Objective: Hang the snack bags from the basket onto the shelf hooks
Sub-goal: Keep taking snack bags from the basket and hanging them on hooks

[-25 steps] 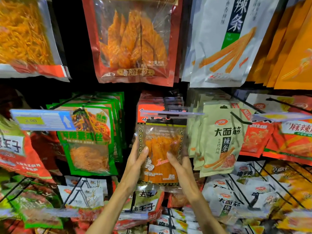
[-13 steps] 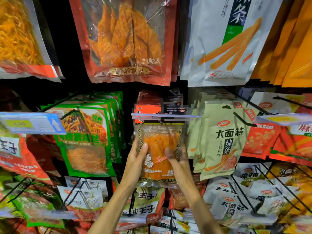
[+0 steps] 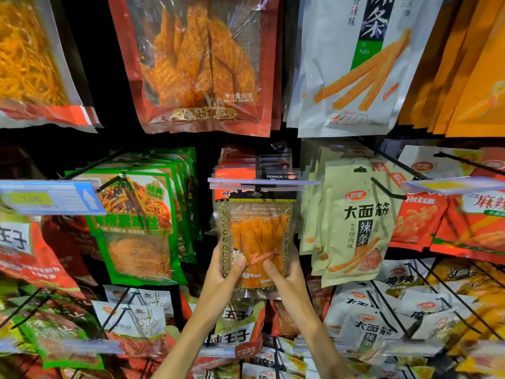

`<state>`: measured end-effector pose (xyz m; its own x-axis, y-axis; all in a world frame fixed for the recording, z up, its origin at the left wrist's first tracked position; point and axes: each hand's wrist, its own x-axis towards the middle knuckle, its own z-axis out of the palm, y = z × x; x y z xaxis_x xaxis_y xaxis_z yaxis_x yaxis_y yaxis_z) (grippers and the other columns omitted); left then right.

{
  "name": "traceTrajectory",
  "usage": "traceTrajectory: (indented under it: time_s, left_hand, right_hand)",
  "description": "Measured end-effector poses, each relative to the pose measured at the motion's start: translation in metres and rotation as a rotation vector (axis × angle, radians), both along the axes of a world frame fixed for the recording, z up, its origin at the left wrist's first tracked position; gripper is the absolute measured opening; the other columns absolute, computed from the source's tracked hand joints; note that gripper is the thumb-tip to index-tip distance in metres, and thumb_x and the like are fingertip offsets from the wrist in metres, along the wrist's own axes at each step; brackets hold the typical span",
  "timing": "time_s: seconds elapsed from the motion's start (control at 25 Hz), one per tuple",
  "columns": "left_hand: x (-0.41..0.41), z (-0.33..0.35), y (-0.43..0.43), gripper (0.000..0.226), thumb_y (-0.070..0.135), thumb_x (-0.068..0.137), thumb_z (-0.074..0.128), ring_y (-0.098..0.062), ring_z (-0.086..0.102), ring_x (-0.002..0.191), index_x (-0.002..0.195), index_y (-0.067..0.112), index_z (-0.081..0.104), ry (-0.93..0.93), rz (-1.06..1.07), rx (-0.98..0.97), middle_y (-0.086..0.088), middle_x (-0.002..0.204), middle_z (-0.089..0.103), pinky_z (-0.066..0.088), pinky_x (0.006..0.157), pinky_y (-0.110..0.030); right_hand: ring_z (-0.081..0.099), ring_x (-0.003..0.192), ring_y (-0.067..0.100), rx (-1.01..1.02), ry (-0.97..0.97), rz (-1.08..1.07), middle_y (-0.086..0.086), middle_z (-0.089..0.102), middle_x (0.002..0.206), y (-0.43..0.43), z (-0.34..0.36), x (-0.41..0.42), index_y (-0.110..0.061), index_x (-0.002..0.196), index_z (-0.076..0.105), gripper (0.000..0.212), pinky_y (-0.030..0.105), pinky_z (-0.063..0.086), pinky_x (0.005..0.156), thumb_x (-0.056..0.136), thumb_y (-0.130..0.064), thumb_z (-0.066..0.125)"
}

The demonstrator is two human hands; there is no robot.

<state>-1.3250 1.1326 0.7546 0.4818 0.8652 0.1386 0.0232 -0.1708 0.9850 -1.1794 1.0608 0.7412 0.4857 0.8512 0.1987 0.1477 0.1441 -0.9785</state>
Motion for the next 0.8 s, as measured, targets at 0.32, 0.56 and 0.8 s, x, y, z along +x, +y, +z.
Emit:
traceTrajectory:
  time_s: [0.32,0.56,0.8]
  left_hand:
    - [0.001,0.004,-0.003,0.051,0.060,0.088,0.056,0.036,0.037,0.104,0.126,0.070,0.024,-0.003,0.008,-0.052,0.056,0.118,0.039,0.033,0.093,-0.015]
    - [-0.009,0.010,-0.010,0.051,0.055,0.088,0.056,0.027,0.038,0.112,0.125,0.067,0.022,0.004,-0.025,-0.044,0.050,0.121,0.031,0.031,0.102,-0.024]
    - [-0.020,0.016,-0.008,0.075,0.060,0.087,0.057,0.001,0.032,0.128,0.149,0.043,0.021,0.040,-0.042,-0.033,0.027,0.134,0.031,0.031,0.106,-0.030]
  right_hand:
    - [0.047,0.127,-0.010,-0.025,0.009,-0.005,-0.032,0.050,0.136,0.000,0.003,-0.001,-0.043,0.149,0.027,0.093,0.029,0.037,0.111,0.071,-0.071,0.069]
    - [0.045,0.125,-0.014,-0.062,-0.002,-0.062,-0.038,0.049,0.133,-0.012,0.008,-0.015,-0.043,0.149,0.027,0.086,0.025,0.036,0.108,0.078,-0.065,0.069]
    - [0.049,0.105,-0.022,-0.191,-0.078,-0.087,-0.043,0.046,0.117,-0.024,0.027,-0.021,-0.045,0.144,0.030,0.078,0.012,0.037,0.090,0.078,-0.067,0.065]
